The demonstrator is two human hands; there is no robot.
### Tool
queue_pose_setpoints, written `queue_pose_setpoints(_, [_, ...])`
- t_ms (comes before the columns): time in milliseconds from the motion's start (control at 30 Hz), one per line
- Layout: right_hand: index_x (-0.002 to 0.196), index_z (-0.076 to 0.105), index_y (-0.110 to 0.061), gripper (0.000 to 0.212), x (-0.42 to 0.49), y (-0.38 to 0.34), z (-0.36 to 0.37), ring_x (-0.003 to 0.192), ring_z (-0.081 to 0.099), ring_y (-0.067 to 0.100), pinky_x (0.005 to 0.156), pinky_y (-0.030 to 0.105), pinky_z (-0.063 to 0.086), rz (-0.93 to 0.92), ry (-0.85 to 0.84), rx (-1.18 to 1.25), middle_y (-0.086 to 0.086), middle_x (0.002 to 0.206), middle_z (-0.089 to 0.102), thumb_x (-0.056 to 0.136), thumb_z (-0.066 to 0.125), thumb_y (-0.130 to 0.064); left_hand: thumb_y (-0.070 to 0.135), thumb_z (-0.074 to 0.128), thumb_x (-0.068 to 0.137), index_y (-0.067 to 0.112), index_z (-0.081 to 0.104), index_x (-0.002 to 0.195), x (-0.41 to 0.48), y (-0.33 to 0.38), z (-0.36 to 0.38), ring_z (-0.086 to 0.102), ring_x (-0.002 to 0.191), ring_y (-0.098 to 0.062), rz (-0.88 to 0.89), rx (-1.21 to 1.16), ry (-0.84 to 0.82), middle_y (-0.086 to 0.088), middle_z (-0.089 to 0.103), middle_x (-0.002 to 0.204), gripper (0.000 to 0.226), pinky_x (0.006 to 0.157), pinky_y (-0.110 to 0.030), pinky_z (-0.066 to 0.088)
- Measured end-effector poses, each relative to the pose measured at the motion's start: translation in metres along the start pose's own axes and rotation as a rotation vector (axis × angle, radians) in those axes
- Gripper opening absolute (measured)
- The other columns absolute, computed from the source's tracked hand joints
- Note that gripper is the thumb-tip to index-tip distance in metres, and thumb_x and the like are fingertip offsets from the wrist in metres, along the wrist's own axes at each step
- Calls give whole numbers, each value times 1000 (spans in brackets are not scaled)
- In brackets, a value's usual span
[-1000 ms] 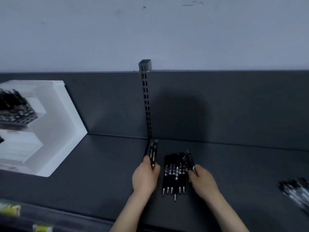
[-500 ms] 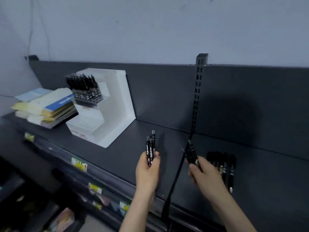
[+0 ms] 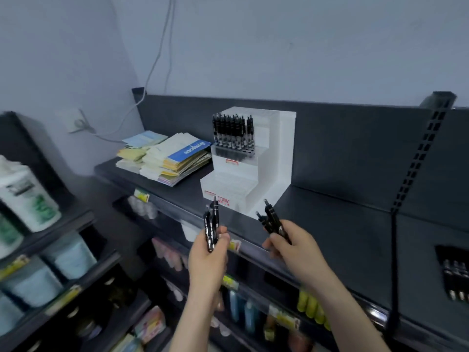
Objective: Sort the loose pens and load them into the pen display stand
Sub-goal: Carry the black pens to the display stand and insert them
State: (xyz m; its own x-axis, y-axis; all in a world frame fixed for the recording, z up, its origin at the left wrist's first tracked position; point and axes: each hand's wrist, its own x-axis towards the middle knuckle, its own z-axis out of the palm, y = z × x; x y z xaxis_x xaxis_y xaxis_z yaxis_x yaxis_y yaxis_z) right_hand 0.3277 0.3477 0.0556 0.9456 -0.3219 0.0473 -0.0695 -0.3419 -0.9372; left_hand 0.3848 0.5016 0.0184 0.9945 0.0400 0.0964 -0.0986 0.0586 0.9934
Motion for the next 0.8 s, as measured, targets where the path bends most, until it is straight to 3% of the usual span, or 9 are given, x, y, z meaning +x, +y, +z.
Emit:
queue_pose_setpoints(167, [90,59,-12,12,3,-22,71,60,61,9,64,31,50,-2,-47,46,2,78,70,94,48,-7,14,67,86,29,68,81,25,-2,-68,39,54,-11,16,-1,36,14,49,53,17,54,-33,31])
queue_pose_setpoints(267, [89,58,-16,13,6,-26,99,65,64,10,61,24,48,11,-68,18,-2,79,71,94,49,-8,16,67,86,29,66,80,35,-6,-89,40,57,-11,4,-12,13,13,49,57,15,54,-34,31])
queue_pose_setpoints(567, [82,61,-20,15,56,-34,138,67,66,11,69,32,54,-5,-67,-100,-4,76,71,91,55,-9,12,70,85,18,66,82,88,-4,-91,41,52,-9,-42,-70,-36,14,50,53,7,51,-29,33])
queue_pose_setpoints(733, [76,58,-22,21,107,-43,143,59,60,-3,57,12,45,-43,-68,-115,-13,66,67,92,55,-8,5,70,84,13,68,86,139,9,-66,53,53,-3,-43,-101,-139,9,64,61,9,52,-16,42])
queue_pose_setpoints(800, [72,54,-24,26,129,-47,142,55,53,-8,52,9,39,-65,-51,-106,-21,58,61,92,54,-7,5,70,84,13,69,83,162,15,-54,58,57,-7,-45,-83,-194,5,67,64,8,54,-19,46])
